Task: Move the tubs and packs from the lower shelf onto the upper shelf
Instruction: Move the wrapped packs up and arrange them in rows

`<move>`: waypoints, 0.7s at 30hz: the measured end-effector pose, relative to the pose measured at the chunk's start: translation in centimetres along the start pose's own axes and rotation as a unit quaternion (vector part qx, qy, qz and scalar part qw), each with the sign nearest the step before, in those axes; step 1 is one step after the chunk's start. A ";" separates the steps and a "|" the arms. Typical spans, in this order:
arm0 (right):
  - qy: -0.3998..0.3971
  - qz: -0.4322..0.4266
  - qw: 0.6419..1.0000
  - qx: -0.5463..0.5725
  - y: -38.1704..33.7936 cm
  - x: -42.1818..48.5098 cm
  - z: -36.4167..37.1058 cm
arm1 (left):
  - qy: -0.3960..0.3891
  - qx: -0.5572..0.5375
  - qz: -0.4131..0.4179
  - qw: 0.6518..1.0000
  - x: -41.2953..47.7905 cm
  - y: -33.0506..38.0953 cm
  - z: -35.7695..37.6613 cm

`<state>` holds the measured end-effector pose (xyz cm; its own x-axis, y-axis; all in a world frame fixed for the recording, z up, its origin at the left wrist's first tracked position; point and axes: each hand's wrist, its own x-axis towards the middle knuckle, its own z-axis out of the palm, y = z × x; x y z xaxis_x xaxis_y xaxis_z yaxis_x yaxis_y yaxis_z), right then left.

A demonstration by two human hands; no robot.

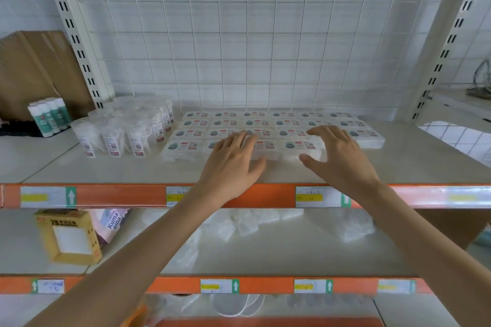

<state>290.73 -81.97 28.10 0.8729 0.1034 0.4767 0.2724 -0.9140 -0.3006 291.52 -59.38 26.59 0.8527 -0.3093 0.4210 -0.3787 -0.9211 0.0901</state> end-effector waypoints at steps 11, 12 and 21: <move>0.013 -0.026 1.000 -0.004 -1.9 -5.4 -2.7 | -0.024 0.025 0.032 0.999 -3.0 2.9 -3.0; 0.017 -0.031 0.999 0.000 -1.8 -6.1 -3.1 | -0.021 0.022 0.030 0.999 -3.7 3.5 -3.1; -0.010 -0.054 0.998 0.008 -0.6 -13.6 -5.9 | -0.036 0.056 0.046 0.997 -10.5 9.2 -3.9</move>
<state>276.31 -85.15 26.68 0.8457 0.2090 0.4910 0.3718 -0.8908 -0.2612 277.73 -63.66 26.53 0.8412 -0.4061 0.3569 -0.4176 -0.9073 -0.0482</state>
